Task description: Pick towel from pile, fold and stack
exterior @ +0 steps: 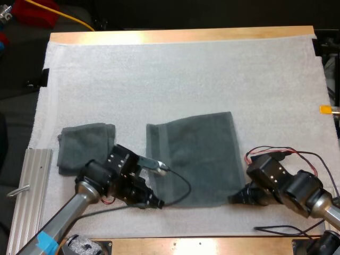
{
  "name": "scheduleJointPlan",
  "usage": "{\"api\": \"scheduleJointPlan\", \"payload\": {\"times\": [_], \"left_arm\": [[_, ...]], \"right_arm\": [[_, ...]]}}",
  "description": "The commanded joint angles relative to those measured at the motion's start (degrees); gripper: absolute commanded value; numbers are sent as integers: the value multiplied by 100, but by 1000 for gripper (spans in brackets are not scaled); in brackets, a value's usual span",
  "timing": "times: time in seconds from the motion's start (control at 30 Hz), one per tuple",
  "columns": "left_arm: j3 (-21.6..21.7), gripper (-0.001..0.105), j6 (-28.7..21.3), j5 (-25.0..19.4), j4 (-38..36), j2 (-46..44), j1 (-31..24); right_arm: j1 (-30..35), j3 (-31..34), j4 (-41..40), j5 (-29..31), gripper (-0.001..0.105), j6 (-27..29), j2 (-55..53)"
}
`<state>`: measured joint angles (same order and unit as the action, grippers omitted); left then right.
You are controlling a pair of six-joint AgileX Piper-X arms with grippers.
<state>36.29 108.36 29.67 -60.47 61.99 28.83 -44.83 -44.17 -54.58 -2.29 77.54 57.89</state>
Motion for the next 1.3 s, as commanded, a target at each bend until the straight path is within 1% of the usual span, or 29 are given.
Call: {"api": "scheduleJointPlan", "payload": {"times": [0.0,0.03,0.07,0.17,0.37,0.5,0.6,0.73,0.8,0.87,0.97,1.07,1.27], "left_arm": [[1,0,88,-293,-131,-59,143],[1,0,137,-488,-217,-96,251],[1,0,151,-567,-311,-131,335],[1,0,236,-683,-484,-244,558],[1,0,416,-684,-611,-458,1065],[1,0,483,-674,-516,-456,1057],[1,0,487,-529,-315,-432,905],[1,0,487,-39,63,-304,425],[1,0,487,162,193,-143,172],[1,0,473,413,359,104,-131],[1,0,472,631,588,359,-386],[1,0,472,645,757,545,-575],[24,0,532,663,1232,923,-1020]], "right_arm": [[-90,-78,-250,222,1,68,-114],[-172,-102,-353,272,1,68,-195],[-266,-113,-445,292,1,33,-306],[-490,-112,-654,294,1,-144,-573],[-906,-112,-812,294,1,-524,-873],[-917,-112,-601,294,1,-705,-843],[-843,-112,-262,233,1,-907,-797],[-488,-112,58,104,1,-992,-610],[-269,-112,222,-130,1,-992,-478],[37,-112,470,-510,1,-992,-291],[456,-112,816,-763,1,-992,-23],[746,-112,1070,-956,1,-992,184],[1477,-112,1789,-1525,1,-1014,790]]}}
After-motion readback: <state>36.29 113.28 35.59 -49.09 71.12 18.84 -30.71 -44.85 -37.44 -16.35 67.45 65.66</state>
